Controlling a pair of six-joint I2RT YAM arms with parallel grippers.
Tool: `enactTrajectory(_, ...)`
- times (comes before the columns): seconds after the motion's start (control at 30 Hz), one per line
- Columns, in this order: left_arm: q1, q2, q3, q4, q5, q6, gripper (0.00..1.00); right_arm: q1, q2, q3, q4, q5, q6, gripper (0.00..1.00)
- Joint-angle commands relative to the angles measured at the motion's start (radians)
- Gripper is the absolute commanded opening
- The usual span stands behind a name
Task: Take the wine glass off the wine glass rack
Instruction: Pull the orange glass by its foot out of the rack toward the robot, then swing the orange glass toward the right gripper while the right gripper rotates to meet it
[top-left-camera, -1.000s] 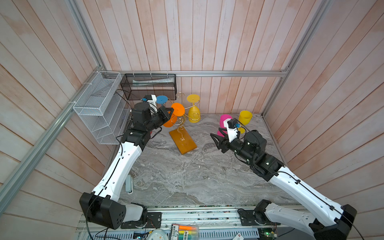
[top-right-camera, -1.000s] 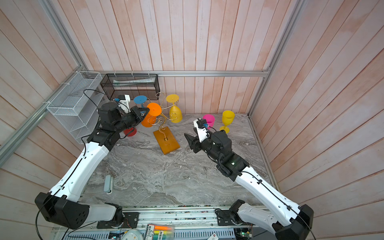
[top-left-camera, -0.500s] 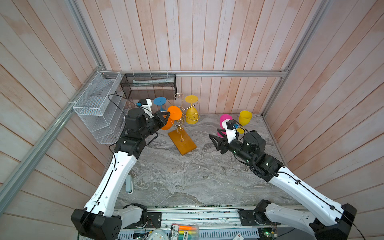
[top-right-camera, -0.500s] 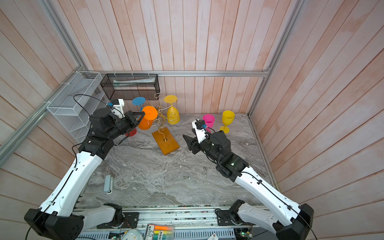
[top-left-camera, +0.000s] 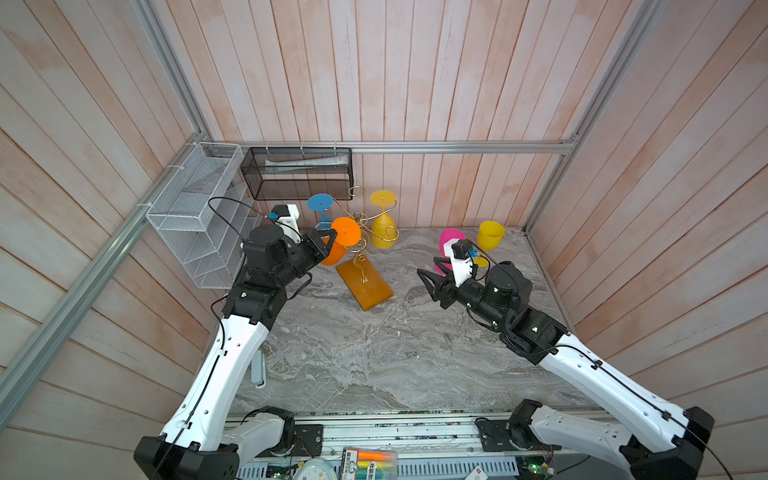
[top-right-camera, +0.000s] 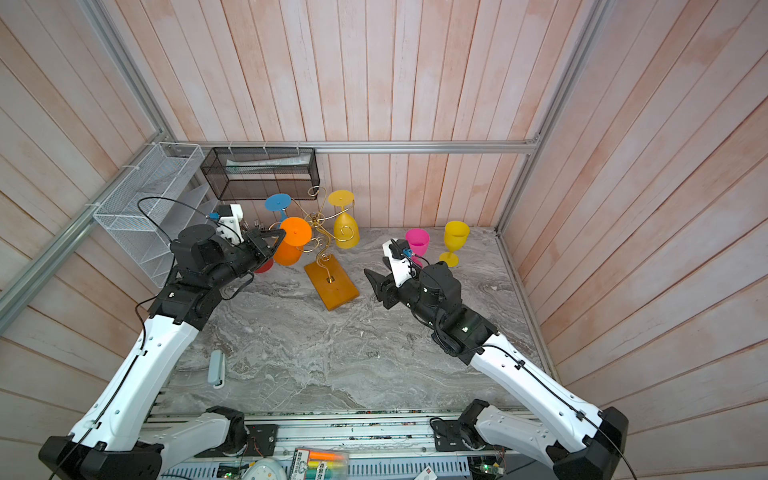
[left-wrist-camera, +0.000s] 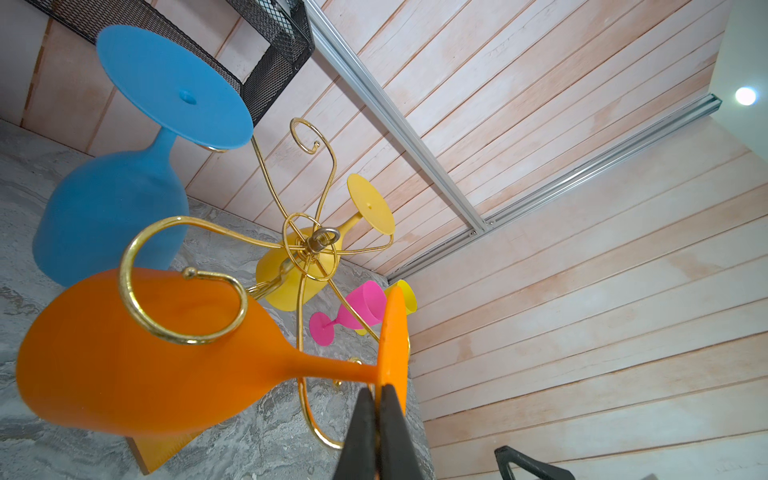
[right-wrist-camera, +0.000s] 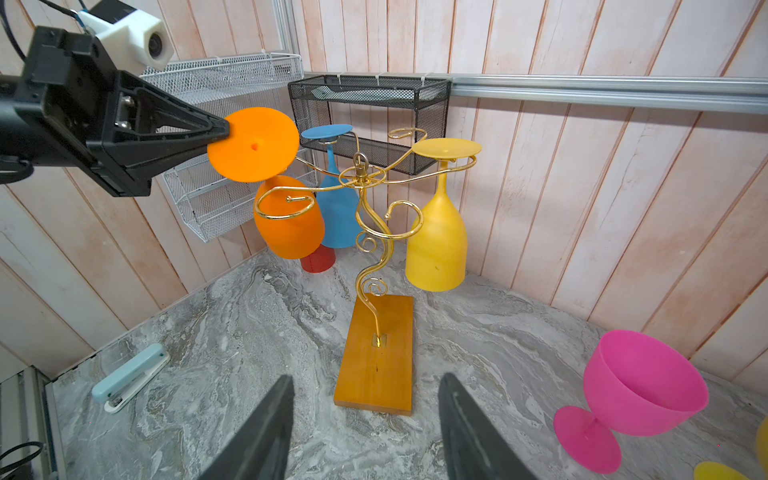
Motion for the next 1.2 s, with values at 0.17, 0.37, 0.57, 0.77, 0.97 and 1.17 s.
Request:
enactTrajectory(0.17,0.019,-0.066,-0.022,-0.002,-0.011,0.01,0.0,0.016,-0.021,0.026,-0.009,0.017,0.017,0.56)
enactTrajectory(0.37,0.022,-0.112,-0.042,-0.033,0.005,0.01,0.0,0.019,-0.026,0.026,-0.018,0.016,0.029,0.56)
enactTrajectory(0.57,0.022,-0.176,-0.079,-0.091,0.041,0.022,0.0,0.019,-0.018,0.027,-0.037,0.008,0.055,0.56)
enactTrajectory(0.77,0.02,-0.258,-0.124,-0.142,0.143,0.034,0.0,0.019,-0.019,0.033,-0.082,0.027,0.133,0.56)
enactTrajectory(0.97,-0.021,-0.331,-0.195,-0.114,0.307,0.056,0.0,0.018,-0.031,0.023,-0.173,0.108,0.277,0.54)
enactTrajectory(1.17,-0.244,-0.319,-0.225,-0.104,0.328,0.164,0.0,0.018,-0.07,0.003,-0.287,0.183,0.461,0.53)
